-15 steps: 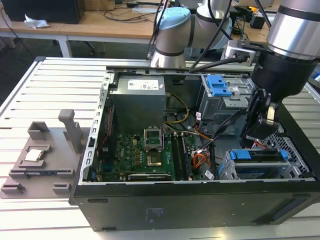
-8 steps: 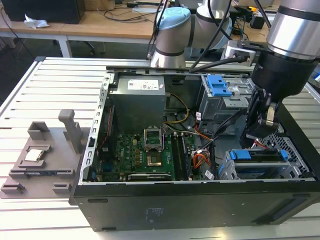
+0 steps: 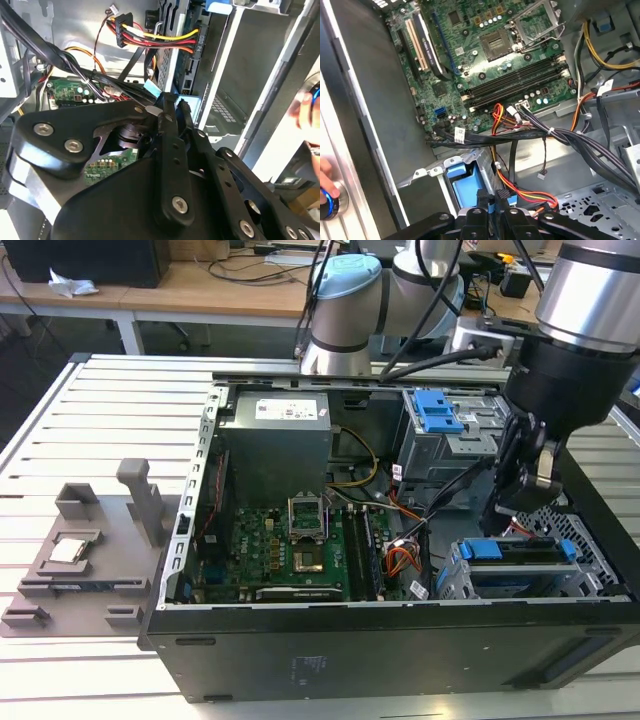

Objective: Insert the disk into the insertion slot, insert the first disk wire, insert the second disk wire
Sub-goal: 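Insert the second disk wire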

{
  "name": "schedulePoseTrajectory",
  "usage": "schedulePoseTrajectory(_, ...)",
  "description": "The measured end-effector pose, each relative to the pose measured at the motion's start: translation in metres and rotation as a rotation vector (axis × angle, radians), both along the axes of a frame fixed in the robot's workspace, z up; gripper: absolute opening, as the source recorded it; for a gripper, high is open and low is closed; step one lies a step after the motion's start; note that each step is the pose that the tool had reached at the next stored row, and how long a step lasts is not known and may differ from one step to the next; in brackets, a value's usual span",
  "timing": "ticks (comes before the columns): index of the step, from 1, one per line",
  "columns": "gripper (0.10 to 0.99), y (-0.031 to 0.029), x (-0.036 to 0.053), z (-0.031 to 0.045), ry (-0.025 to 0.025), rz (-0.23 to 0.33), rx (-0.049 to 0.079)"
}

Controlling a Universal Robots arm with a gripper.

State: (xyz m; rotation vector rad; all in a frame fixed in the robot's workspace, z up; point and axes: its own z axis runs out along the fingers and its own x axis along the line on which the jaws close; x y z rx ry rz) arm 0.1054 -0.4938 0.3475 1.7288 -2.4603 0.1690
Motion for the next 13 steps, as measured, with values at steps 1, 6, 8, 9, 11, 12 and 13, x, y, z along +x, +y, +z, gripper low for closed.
schedulePoseTrajectory(1, 0.208, 0.0000, 0.0000, 0.0001, 0.0000, 0.018, 0.000)
schedulePoseTrajectory(6, 0.208, 0.0000, 0.0000, -0.0002, 0.0000, 0.028, -0.001)
schedulePoseTrajectory(8, 0.208, 0.0000, 0.0001, -0.0007, 0.0001, -0.006, -0.001)
schedulePoseTrajectory(9, 0.208, 0.0000, 0.0000, -0.0007, 0.0000, -0.014, -0.001)
schedulePoseTrajectory(11, 0.208, 0.0000, 0.0001, -0.0007, 0.0001, -0.018, 0.000)
schedulePoseTrajectory(12, 0.220, 0.0000, 0.0001, -0.0007, 0.0000, -0.019, 0.000)
schedulePoseTrajectory(13, 0.220, 0.0000, 0.0001, -0.0007, 0.0000, -0.020, 0.000)
